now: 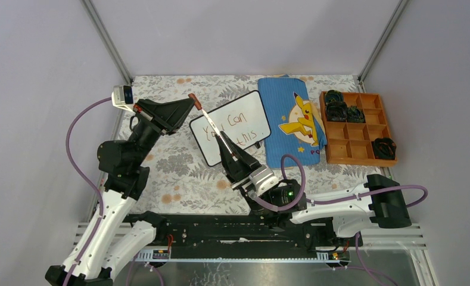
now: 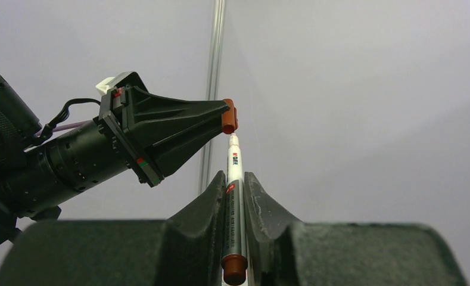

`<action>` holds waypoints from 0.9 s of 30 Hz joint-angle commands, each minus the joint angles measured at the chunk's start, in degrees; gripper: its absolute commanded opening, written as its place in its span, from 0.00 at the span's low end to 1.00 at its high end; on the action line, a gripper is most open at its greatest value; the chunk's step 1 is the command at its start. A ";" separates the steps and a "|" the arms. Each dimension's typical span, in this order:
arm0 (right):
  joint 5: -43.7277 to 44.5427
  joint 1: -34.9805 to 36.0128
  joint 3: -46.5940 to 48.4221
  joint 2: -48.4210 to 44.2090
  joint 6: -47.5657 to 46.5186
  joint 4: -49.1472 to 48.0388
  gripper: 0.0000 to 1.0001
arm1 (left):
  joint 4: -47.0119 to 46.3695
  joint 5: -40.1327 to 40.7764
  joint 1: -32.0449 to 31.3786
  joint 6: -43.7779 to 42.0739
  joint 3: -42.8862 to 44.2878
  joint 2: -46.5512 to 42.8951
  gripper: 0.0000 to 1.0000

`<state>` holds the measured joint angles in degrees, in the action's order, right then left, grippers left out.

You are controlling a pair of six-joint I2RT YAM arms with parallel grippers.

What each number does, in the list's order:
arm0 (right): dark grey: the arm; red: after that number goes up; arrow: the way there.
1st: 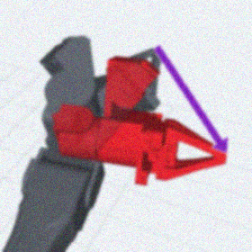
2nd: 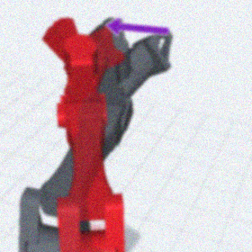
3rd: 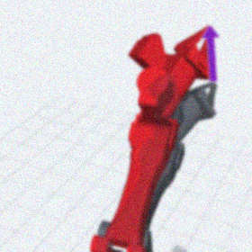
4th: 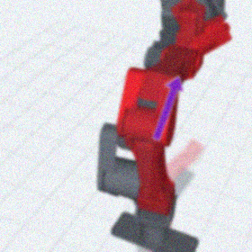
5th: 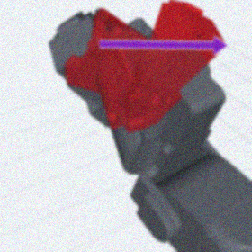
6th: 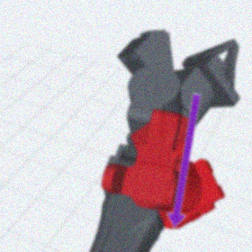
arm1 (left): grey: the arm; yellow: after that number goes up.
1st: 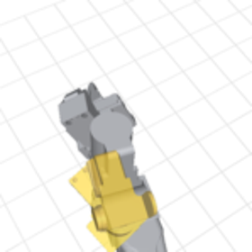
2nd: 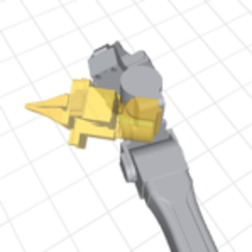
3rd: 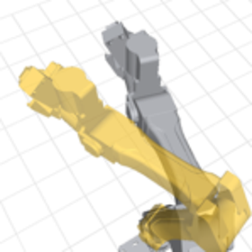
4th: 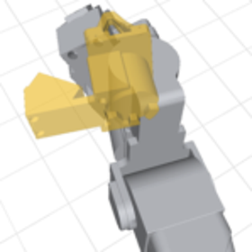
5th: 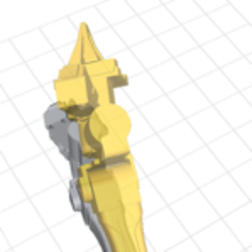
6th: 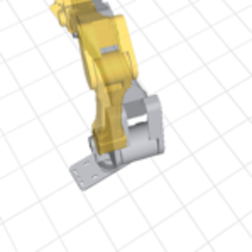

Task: Write a sentence on the whiteboard
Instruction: Close the whiteboard marker at the center of the board.

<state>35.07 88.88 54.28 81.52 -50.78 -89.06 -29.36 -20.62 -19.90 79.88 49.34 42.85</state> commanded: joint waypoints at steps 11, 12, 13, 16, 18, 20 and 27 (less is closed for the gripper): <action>-0.41 0.33 3.89 0.34 -0.38 -8.68 0.00 | 3.26 -0.75 -0.49 -3.50 0.23 -0.59 0.00; -0.48 0.31 3.90 0.39 -0.30 -8.71 0.00 | 3.26 -0.74 -0.49 -3.50 0.23 -0.57 0.00; -0.50 0.27 3.90 0.44 -0.21 -8.69 0.00 | 3.24 -0.66 -0.54 -3.57 0.29 -0.57 0.00; -0.54 0.31 3.90 0.49 -0.11 -8.74 0.00 | 3.18 -0.36 -0.57 -3.43 0.32 -0.56 0.00; -0.55 0.31 3.76 0.40 -0.01 -8.76 0.00 | 3.17 0.12 -0.58 -3.21 0.32 -0.72 0.00; -0.53 0.33 3.44 0.19 0.15 -8.77 0.00 | 2.98 0.71 -0.56 -3.02 0.32 -0.83 0.00; 0.04 0.33 2.33 -0.74 0.51 -8.83 0.00 | 3.62 3.48 -0.57 -2.95 0.73 -1.49 0.00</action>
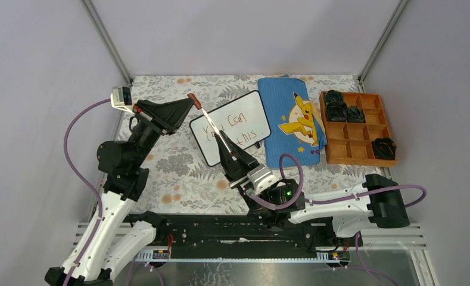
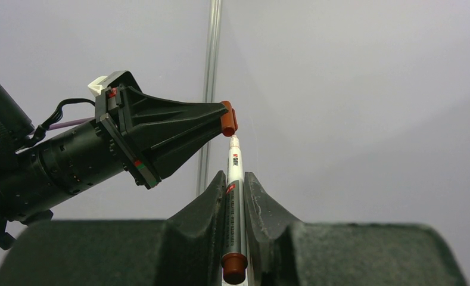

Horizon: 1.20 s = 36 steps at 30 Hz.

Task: Write a sentence on the whiteboard
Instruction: Close the whiteboard marker at the center of the board.

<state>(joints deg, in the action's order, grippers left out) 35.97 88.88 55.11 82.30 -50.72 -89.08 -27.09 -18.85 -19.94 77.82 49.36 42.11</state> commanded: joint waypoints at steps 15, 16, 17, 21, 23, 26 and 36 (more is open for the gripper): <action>-0.94 0.40 0.44 -2.15 1.97 -8.87 0.00 | 1.89 3.56 -0.53 -1.02 1.17 -0.61 0.00; -0.92 0.34 0.43 -2.12 2.02 -8.86 0.00 | 1.75 3.53 -0.49 -0.94 1.23 -0.61 0.00; -0.92 0.35 0.43 -2.07 2.03 -8.88 0.00 | 1.58 3.50 -0.53 -0.92 1.18 -0.56 0.00; -0.81 0.33 0.61 -1.89 1.81 -8.85 0.00 | 1.27 3.06 -0.53 -0.83 1.28 -0.53 0.00; -0.69 0.36 0.74 -1.80 1.70 -8.90 0.00 | 1.02 2.96 -0.53 -0.70 1.20 -0.61 0.00; -0.57 0.33 0.87 -1.55 1.50 -8.87 0.00 | 0.91 2.75 -0.53 -0.58 1.01 -0.87 0.00; -0.23 0.34 1.23 -1.27 1.07 -8.83 0.00 | 0.32 2.33 -0.53 0.02 0.76 -1.22 0.00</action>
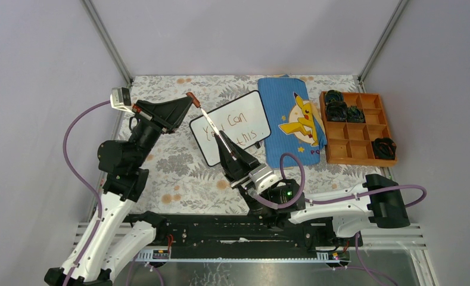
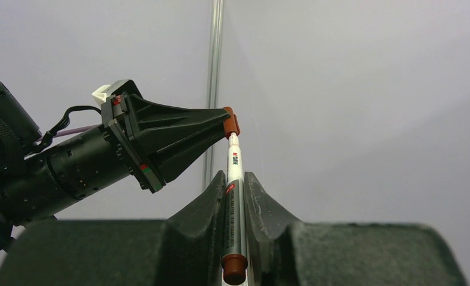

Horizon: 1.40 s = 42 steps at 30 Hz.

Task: Write a sentence on the whiteboard
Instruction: Close the whiteboard marker at the center of the board.

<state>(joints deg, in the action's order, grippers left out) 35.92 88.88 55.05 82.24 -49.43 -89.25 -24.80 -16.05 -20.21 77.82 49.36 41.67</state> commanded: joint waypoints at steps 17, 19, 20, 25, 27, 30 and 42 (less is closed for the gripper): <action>0.00 0.34 2.15 -0.45 -0.82 -8.70 0.00 | -3.39 -1.64 -0.44 0.84 0.47 -1.06 0.00; 0.09 0.33 2.25 -0.42 -0.84 -8.66 0.00 | -3.46 -1.83 -0.53 0.93 0.47 -1.02 0.00; 0.04 0.34 2.32 -0.34 -0.84 -8.70 0.00 | -3.58 -1.82 -0.52 0.99 0.39 -1.06 0.00; 0.00 0.35 2.43 -0.08 -0.88 -8.75 0.00 | -4.03 -1.95 -0.62 1.19 0.29 -1.15 0.00; 0.03 0.33 2.43 -0.06 -0.84 -8.68 0.00 | -4.12 -2.03 -0.65 1.19 0.45 -1.15 0.00; 0.16 0.33 2.52 0.03 -1.01 -8.75 0.00 | -4.29 -2.17 -0.71 1.19 0.64 -1.07 0.00; -0.18 0.33 3.39 0.25 -1.35 -8.67 0.00 | -4.30 -2.83 -0.97 1.28 0.03 -1.45 0.00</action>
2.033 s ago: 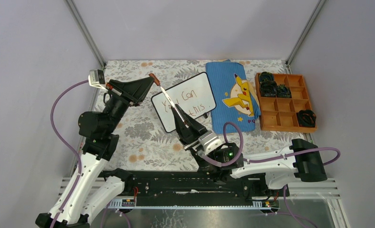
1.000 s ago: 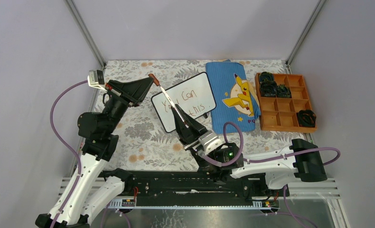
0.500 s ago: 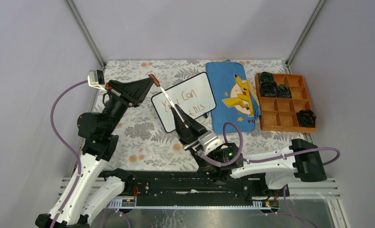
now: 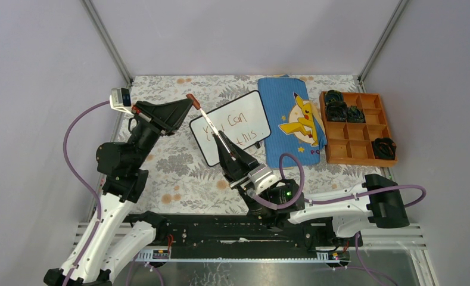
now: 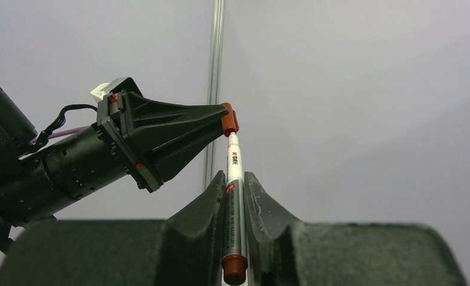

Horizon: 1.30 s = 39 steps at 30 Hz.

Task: Write a sentence on the whiteboard
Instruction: Close the whiteboard marker at the center of the board.

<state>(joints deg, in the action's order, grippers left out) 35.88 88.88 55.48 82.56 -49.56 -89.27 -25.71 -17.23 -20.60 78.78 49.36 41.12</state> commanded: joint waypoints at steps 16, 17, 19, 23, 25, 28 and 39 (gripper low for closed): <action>-0.61 0.31 4.46 1.26 -1.69 -8.64 0.00 | -4.21 -2.77 -1.09 1.36 -0.58 -0.56 0.00; -0.57 0.33 4.50 1.31 -1.61 -8.69 0.00 | -4.32 -2.87 -1.08 1.44 -0.58 -0.52 0.00; -0.83 0.34 4.54 1.28 -1.47 -8.64 0.00 | -4.58 -3.14 -1.17 1.67 -0.58 -0.32 0.00; -1.80 0.24 4.28 1.11 -0.77 -8.68 0.00 | -5.94 -3.81 -1.23 2.65 -0.96 0.14 0.00; -2.20 0.27 4.26 1.11 -0.63 -8.65 0.00 | -6.84 -4.44 -1.28 3.16 -0.90 0.55 0.00; -3.07 0.28 4.27 1.02 -0.37 -8.65 0.00 | -8.15 -5.25 -1.60 3.94 -0.94 1.29 0.00; -5.03 0.28 6.38 1.66 -1.08 -8.46 0.00 | -9.35 -5.54 -3.74 3.84 -0.76 2.29 0.00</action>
<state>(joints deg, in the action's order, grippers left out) 34.59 88.88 58.22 83.85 -50.28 -90.08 -32.29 -20.08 -22.87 82.85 48.71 43.44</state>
